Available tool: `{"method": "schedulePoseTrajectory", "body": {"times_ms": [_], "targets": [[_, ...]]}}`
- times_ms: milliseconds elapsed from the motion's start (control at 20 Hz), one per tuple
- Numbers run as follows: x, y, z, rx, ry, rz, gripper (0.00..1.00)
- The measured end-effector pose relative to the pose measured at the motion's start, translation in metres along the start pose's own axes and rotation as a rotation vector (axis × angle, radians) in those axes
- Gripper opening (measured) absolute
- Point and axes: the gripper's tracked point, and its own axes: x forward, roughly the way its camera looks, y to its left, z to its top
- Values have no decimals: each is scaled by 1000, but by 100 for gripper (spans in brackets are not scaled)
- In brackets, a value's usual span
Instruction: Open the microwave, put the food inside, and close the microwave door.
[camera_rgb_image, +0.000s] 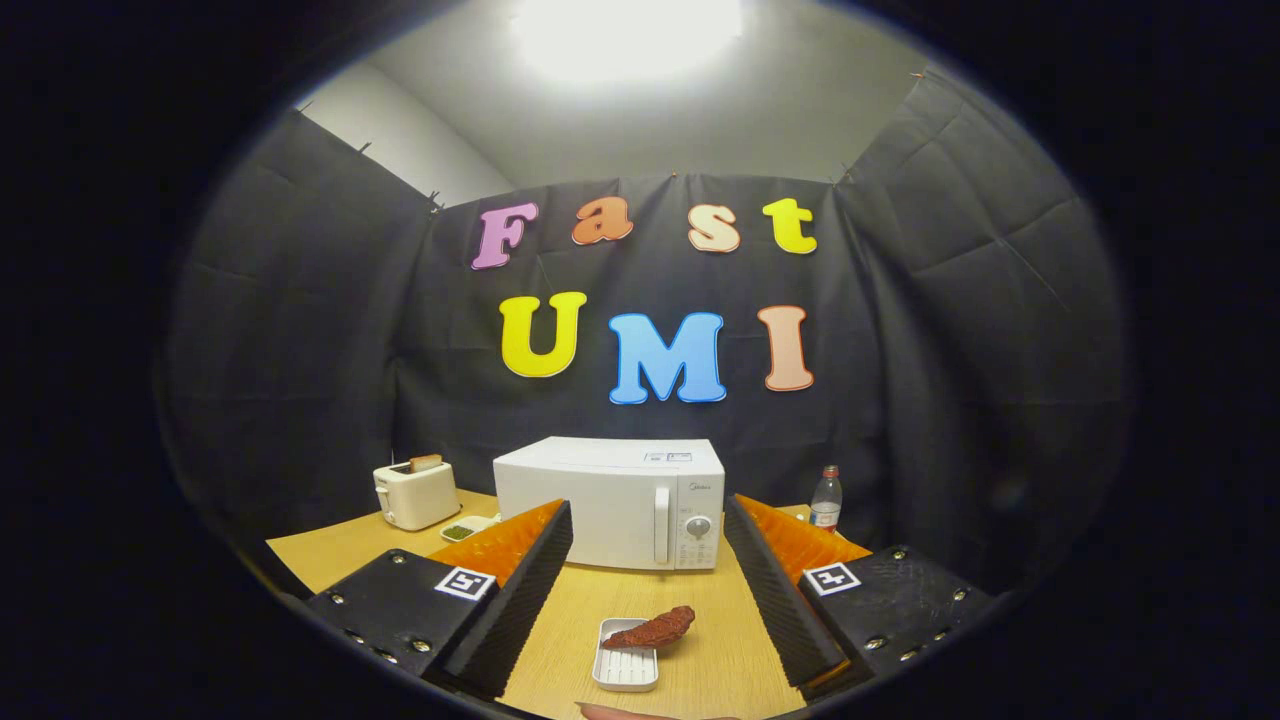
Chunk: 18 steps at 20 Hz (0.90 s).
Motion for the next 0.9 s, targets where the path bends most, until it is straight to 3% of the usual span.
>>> {"method": "schedulePoseTrajectory", "body": {"times_ms": [650,900], "targets": [[111,10,-52,77,18,54,96],[163,2,-69,92,27,16,97]]}}
